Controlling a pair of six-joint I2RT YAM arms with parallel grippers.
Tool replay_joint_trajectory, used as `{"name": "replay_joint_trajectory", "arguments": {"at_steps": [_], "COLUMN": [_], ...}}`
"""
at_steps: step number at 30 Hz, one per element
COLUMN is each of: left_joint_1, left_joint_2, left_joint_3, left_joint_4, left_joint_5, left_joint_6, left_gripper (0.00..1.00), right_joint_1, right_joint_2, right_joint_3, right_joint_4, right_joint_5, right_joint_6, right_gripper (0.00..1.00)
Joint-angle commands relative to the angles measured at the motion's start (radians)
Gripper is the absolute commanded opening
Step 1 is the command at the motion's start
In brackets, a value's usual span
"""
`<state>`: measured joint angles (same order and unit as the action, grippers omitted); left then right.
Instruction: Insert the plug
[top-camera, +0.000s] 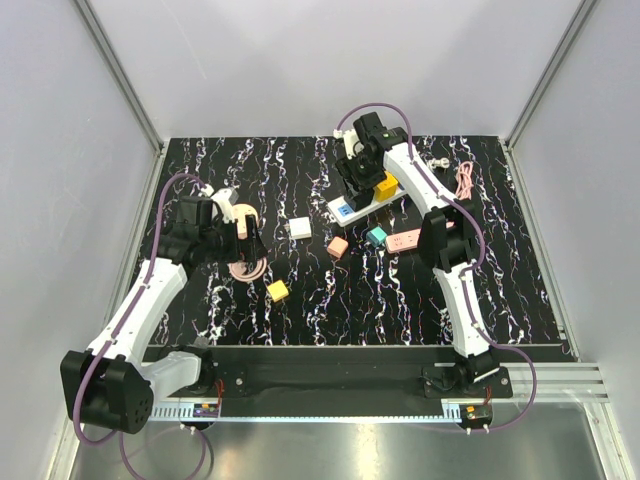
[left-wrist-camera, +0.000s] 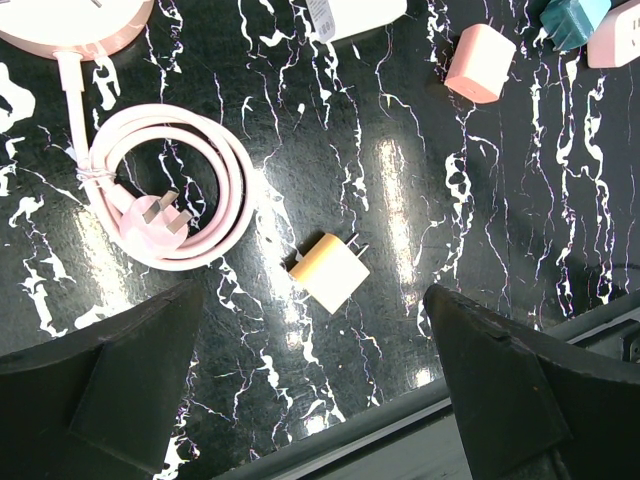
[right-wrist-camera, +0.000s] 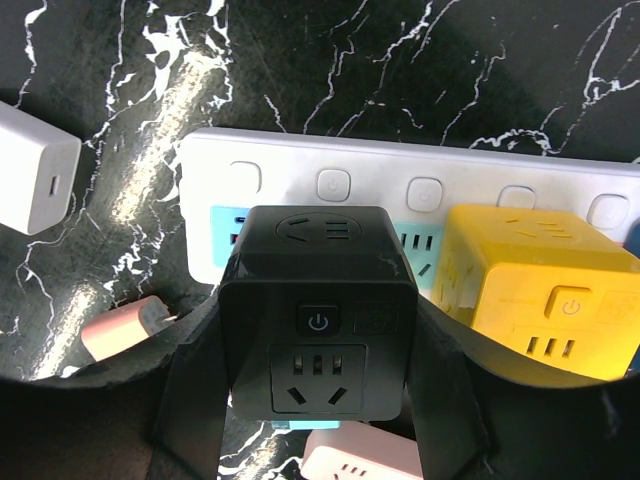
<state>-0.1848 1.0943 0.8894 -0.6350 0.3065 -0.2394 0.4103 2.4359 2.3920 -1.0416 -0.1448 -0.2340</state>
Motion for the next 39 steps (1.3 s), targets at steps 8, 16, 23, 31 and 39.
{"name": "replay_joint_trajectory", "arguments": {"at_steps": [8,16,23,31,39], "left_joint_1": [-0.007,-0.007,-0.007,-0.007,-0.007], "left_joint_2": [-0.016,-0.011,-0.007,-0.008,-0.005], "left_joint_3": [0.008,0.013,0.011,0.008,0.011], "left_joint_4": [0.031,0.032,0.032,0.031,0.032], "left_joint_5": [0.006,0.014,0.013,0.014,0.016], "left_joint_6": [0.015,0.015,0.017,0.015,0.015], "left_gripper": [0.99,0.99,0.99,0.99,0.99], "right_joint_1": [-0.022,-0.022,-0.022,-0.022,-0.021], "right_joint_2": [-0.026,-0.06,-0.075,-0.07,-0.089], "right_joint_3": [0.029,0.048,0.03,0.022,0.01], "right_joint_4": [0.032,0.029,0.022,0.026,0.034], "right_joint_5": [0.045,0.051,0.057,0.073,0.096], "right_joint_6": [-0.033,-0.016,-0.016,-0.019,-0.019], "right_gripper": [0.0,0.0,0.0,0.0,0.0]}}
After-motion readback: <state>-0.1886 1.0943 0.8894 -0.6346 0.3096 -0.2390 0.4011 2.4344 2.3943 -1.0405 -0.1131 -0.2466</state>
